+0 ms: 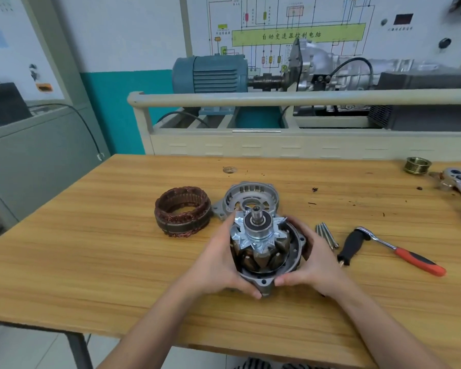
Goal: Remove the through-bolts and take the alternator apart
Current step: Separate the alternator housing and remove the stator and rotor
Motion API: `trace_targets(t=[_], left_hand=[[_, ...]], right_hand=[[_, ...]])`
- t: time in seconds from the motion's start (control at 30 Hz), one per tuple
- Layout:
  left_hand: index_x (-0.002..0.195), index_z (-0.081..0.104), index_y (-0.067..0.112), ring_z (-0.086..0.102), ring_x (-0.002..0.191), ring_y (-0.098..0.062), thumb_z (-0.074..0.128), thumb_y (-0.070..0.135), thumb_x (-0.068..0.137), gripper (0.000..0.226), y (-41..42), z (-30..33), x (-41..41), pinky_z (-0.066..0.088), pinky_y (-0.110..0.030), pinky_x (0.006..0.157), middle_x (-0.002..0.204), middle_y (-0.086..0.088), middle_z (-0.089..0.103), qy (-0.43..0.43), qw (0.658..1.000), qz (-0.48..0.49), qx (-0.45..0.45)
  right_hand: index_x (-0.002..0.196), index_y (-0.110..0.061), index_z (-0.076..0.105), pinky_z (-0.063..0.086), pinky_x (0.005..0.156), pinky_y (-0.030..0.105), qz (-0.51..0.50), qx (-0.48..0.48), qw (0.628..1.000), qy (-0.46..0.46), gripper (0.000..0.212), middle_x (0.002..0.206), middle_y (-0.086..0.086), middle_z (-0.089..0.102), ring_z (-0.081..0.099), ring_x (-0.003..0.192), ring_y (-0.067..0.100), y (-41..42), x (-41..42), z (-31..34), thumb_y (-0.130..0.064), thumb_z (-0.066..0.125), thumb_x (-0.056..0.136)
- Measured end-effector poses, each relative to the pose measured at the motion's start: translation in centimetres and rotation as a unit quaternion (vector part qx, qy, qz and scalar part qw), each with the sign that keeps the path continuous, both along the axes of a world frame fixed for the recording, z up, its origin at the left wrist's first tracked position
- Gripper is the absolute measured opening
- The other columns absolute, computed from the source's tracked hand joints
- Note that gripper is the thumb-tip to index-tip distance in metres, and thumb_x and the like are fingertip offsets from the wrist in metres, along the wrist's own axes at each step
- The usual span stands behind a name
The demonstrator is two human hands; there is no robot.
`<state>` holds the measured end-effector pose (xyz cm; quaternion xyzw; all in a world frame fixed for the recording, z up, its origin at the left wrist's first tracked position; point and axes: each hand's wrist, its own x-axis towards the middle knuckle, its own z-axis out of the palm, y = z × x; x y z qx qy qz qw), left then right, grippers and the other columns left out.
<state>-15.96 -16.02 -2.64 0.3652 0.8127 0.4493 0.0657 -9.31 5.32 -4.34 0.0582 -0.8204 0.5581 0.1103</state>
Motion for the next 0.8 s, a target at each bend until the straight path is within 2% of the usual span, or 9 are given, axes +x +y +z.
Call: trace_targets(t=[0.1, 0.2, 0.27, 0.33, 0.43, 0.53, 0.63, 0.7, 0.8], left_hand=[[0.148, 0.012, 0.032, 0.027, 0.138, 0.003, 0.095, 0.041, 0.032, 0.143, 0.2, 0.3, 0.0, 0.022, -0.029, 0.117, 0.148, 0.019, 0.032, 0.006, 1.000, 0.002, -0.013], [0.151, -0.001, 0.029, 0.021, 0.143, -0.004, 0.094, 0.045, 0.032, 0.153, 0.4, 0.4, 0.0, 0.020, -0.039, 0.119, 0.154, 0.014, 0.024, 0.002, 1.000, -0.003, -0.027], [0.151, -0.003, 0.031, 0.019, 0.144, -0.005, 0.094, 0.046, 0.032, 0.155, 0.5, 0.4, 0.0, 0.019, -0.040, 0.119, 0.156, 0.014, 0.021, 0.003, 0.999, 0.003, -0.043], [0.151, -0.003, 0.031, 0.017, 0.144, -0.006, 0.094, 0.046, 0.032, 0.154, 0.6, 0.3, 0.0, 0.016, -0.035, 0.120, 0.156, 0.013, 0.018, 0.006, 0.999, 0.002, -0.054], [0.150, -0.005, 0.034, 0.016, 0.142, -0.003, 0.094, 0.045, 0.033, 0.153, 0.5, 0.2, 0.1, 0.012, -0.021, 0.114, 0.155, 0.015, 0.017, 0.011, 0.998, 0.005, -0.066], [0.151, -0.006, 0.030, 0.014, 0.143, -0.003, 0.094, 0.044, 0.034, 0.154, 0.4, 0.3, 0.3, 0.011, -0.024, 0.116, 0.157, 0.014, 0.015, 0.011, 0.997, 0.004, -0.075], [0.152, -0.005, 0.025, 0.015, 0.144, -0.006, 0.095, 0.041, 0.035, 0.155, 0.5, 0.7, 0.2, 0.014, -0.035, 0.120, 0.157, 0.011, 0.016, -0.002, 0.997, 0.002, -0.077], [0.152, -0.004, 0.023, 0.017, 0.144, -0.007, 0.096, 0.039, 0.035, 0.154, 0.7, 1.0, 0.0, 0.015, -0.035, 0.120, 0.157, 0.009, 0.018, -0.006, 0.997, -0.003, -0.078], [0.152, -0.002, 0.021, 0.021, 0.143, -0.009, 0.096, 0.037, 0.035, 0.153, 0.9, 1.4, -0.3, 0.018, -0.037, 0.119, 0.156, 0.007, 0.021, -0.010, 0.996, -0.018, -0.091]], right_hand=[[0.136, -0.031, 0.038, 0.037, 0.097, 0.007, 0.006, 0.007, 1.000, -0.006, 0.122, 0.131, -0.016, 0.054, 0.051, 0.120, -0.006, 0.3, 0.1, 0.1, -0.041, 0.093, 0.027], [0.142, -0.025, 0.035, 0.037, 0.101, 0.012, 0.009, 0.026, 1.000, -0.014, 0.128, 0.134, -0.016, 0.052, 0.049, 0.122, -0.005, 0.4, 0.5, 0.2, -0.043, 0.093, 0.029], [0.143, -0.024, 0.035, 0.037, 0.103, 0.015, 0.009, 0.034, 0.999, -0.018, 0.128, 0.133, -0.017, 0.053, 0.049, 0.123, -0.003, 0.4, 0.8, 0.2, -0.043, 0.093, 0.030], [0.143, -0.023, 0.034, 0.036, 0.104, 0.016, 0.007, 0.040, 0.999, -0.023, 0.129, 0.132, -0.019, 0.054, 0.048, 0.124, -0.003, 0.5, 1.1, 0.2, -0.042, 0.093, 0.031], [0.143, -0.025, 0.033, 0.035, 0.100, 0.007, 0.006, 0.041, 0.999, -0.028, 0.129, 0.131, -0.022, 0.053, 0.047, 0.122, -0.008, 0.3, 1.3, 0.3, -0.044, 0.093, 0.031], [0.140, -0.031, 0.030, 0.035, 0.095, 0.003, 0.007, 0.038, 0.999, -0.038, 0.127, 0.131, -0.026, 0.049, 0.045, 0.120, -0.013, 0.1, 1.4, 0.5, -0.046, 0.092, 0.030], [0.138, -0.033, 0.031, 0.040, 0.100, 0.013, 0.019, 0.025, 0.997, -0.065, 0.128, 0.131, -0.022, 0.050, 0.050, 0.118, -0.011, 0.3, 1.0, 1.5, -0.055, 0.091, 0.027], [0.137, -0.034, 0.034, 0.041, 0.103, 0.025, 0.016, 0.026, 0.997, -0.072, 0.127, 0.131, -0.018, 0.052, 0.052, 0.118, -0.004, 0.3, 0.4, 2.5, -0.063, 0.088, 0.025], [0.138, -0.040, 0.036, 0.040, 0.107, 0.037, -0.010, 0.039, 0.998, -0.046, 0.124, 0.135, -0.013, 0.051, 0.049, 0.124, 0.005, -0.4, -0.5, 3.3, -0.062, 0.088, 0.028]])
